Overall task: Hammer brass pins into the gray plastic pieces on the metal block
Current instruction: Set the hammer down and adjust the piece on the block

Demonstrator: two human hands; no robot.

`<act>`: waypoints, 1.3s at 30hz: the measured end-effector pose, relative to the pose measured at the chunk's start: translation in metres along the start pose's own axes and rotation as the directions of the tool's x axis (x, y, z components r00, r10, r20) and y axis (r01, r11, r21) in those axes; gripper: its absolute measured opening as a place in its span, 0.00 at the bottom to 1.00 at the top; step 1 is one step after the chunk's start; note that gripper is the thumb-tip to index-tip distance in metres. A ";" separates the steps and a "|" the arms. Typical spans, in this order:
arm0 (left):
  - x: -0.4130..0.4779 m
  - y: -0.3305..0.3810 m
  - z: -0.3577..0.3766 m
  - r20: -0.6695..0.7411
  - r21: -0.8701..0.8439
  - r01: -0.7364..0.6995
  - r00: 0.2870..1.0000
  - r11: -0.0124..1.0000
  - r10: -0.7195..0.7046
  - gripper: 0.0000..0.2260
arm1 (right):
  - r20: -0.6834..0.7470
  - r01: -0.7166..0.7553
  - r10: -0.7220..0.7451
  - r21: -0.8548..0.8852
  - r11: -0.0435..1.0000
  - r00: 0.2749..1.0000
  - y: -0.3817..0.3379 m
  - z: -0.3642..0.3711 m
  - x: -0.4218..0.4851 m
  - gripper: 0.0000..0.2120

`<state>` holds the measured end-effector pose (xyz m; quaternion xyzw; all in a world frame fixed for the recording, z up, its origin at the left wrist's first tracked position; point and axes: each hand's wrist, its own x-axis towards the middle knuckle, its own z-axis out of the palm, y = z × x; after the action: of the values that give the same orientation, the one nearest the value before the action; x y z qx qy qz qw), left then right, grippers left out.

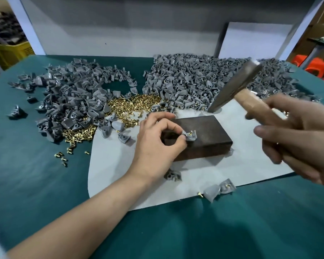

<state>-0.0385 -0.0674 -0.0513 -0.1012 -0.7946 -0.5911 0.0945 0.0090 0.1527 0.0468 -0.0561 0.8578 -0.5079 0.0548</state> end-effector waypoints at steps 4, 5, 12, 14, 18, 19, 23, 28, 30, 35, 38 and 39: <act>0.002 -0.001 -0.001 -0.012 0.012 -0.007 1.000 1.000 0.007 0.08 | -0.030 0.058 -0.066 -0.210 0.976 0.997 -0.004 0.027 -0.006 0.09; 0.002 -0.001 0.000 -0.016 0.002 -0.006 1.000 1.000 0.006 0.09 | -0.051 0.072 -0.086 -0.222 0.972 0.995 -0.005 0.029 -0.005 0.08; -0.001 -0.005 0.000 -0.002 -0.117 0.049 0.999 0.992 -0.050 0.07 | -0.116 0.138 -0.157 -0.155 0.978 0.981 -0.029 0.020 -0.009 0.33; -0.001 -0.004 0.000 -0.002 -0.121 0.053 0.999 0.991 -0.054 0.07 | -0.090 0.124 -0.136 -0.134 0.983 0.987 -0.027 0.021 -0.009 0.34; -0.001 -0.002 0.000 -0.005 -0.105 0.031 0.999 0.994 -0.032 0.09 | -0.120 0.115 -0.113 0.009 0.993 0.986 -0.020 0.017 -0.004 0.27; -0.001 -0.001 0.000 -0.010 -0.107 0.022 1.000 0.994 -0.023 0.09 | -0.098 0.114 -0.106 0.077 0.991 0.990 -0.018 0.015 -0.003 0.23; 0.000 0.000 -0.001 -0.018 -0.063 -0.006 1.000 0.998 0.005 0.10 | -0.015 0.120 -0.119 0.184 0.976 0.993 -0.008 0.016 -0.005 0.13; 0.000 0.000 -0.002 -0.007 -0.062 0.004 1.000 0.998 -0.005 0.09 | -0.102 0.210 -0.230 -0.176 0.962 0.968 -0.008 0.029 -0.018 0.23; 0.000 0.000 -0.001 -0.010 -0.063 0.008 1.000 0.998 -0.009 0.09 | -0.069 0.193 -0.224 -0.305 0.932 0.972 -0.013 0.032 -0.019 0.23; 0.000 -0.001 -0.002 -0.007 -0.089 0.016 1.000 0.996 -0.017 0.09 | -0.067 0.217 -0.262 -0.389 0.896 0.963 -0.025 0.031 -0.019 0.24; 0.000 -0.001 -0.001 -0.008 -0.106 0.029 1.000 0.994 -0.030 0.10 | -0.034 0.214 -0.260 -0.470 0.856 0.965 -0.025 0.038 -0.016 0.23; 0.000 0.000 -0.001 -0.009 -0.114 0.024 1.000 0.993 -0.025 0.10 | -0.006 0.202 -0.238 -0.507 0.838 0.971 -0.022 0.043 -0.016 0.23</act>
<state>-0.0383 -0.0684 -0.0514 -0.0936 -0.7605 -0.6369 0.0854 0.0318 0.1073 0.0459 -0.1491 0.9495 -0.2716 -0.0496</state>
